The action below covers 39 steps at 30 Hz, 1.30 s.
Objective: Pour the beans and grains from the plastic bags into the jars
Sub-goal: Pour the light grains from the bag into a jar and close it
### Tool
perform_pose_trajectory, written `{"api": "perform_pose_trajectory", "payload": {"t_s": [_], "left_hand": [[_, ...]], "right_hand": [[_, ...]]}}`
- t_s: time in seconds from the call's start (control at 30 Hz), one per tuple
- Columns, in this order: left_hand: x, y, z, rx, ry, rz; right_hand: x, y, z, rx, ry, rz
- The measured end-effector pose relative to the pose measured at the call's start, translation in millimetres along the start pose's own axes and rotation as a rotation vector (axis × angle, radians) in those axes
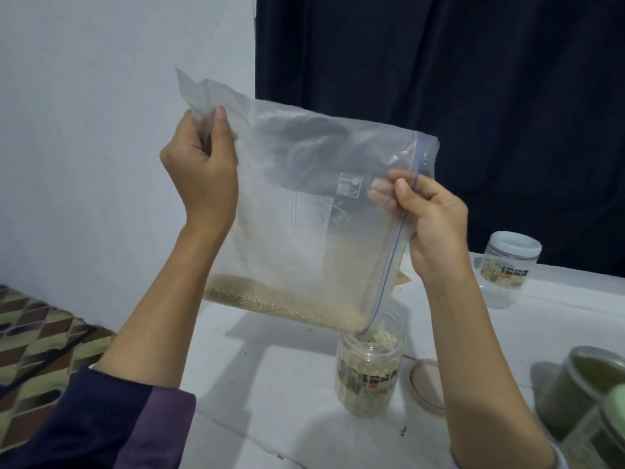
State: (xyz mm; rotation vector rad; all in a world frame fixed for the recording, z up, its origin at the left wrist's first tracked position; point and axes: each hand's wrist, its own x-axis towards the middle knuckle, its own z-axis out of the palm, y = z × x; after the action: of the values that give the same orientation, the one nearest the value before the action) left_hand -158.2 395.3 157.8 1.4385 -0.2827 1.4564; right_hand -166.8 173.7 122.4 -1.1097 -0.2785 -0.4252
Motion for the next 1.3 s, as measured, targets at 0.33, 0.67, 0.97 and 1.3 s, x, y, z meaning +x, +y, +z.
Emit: {"api": "perform_pose_trajectory", "payload": {"t_s": [0.33,0.67,0.97,1.3], "left_hand": [[4.0,3.0,-6.2,0.007,-0.108,-0.152],[8.3,6.5,-8.1,0.006,-0.089,-0.279],[13.5,18.7,-9.7,0.036,-0.1,-0.3],[10.7,21.5,-10.5,0.002,-0.12,-0.345]], "right_hand": [[-0.4,1.4,-6.0,-0.082,0.044,-0.029],[-6.1,3.5,-0.9,-0.064,0.12,-0.033],[-10.4,-1.2,2.0,-0.123,0.106,-0.006],[-16.6,3.2,4.7,-0.099,0.191,-0.041]]}}
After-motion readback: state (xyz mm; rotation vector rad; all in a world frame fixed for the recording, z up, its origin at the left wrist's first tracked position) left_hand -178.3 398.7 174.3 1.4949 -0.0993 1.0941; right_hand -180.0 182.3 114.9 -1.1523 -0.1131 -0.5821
